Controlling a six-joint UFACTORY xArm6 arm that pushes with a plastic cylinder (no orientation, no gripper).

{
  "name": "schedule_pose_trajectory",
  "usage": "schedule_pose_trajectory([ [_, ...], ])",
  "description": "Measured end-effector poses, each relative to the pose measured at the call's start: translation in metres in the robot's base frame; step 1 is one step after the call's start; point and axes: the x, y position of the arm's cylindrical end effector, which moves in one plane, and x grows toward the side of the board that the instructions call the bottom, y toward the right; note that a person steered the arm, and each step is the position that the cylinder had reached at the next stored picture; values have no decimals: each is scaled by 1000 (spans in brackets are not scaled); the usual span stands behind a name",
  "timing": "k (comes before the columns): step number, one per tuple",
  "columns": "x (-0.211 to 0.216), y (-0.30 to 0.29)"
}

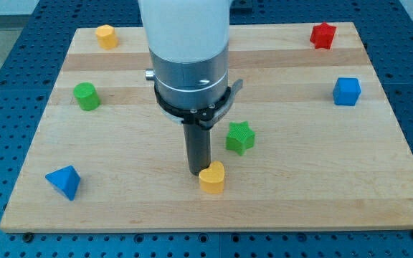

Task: Slide the green star to the bottom right of the board

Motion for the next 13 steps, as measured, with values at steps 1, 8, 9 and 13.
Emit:
schedule_pose_trajectory([
  [1,0,1],
  [8,-65,58],
  [9,-63,77],
  [13,-25,96],
])
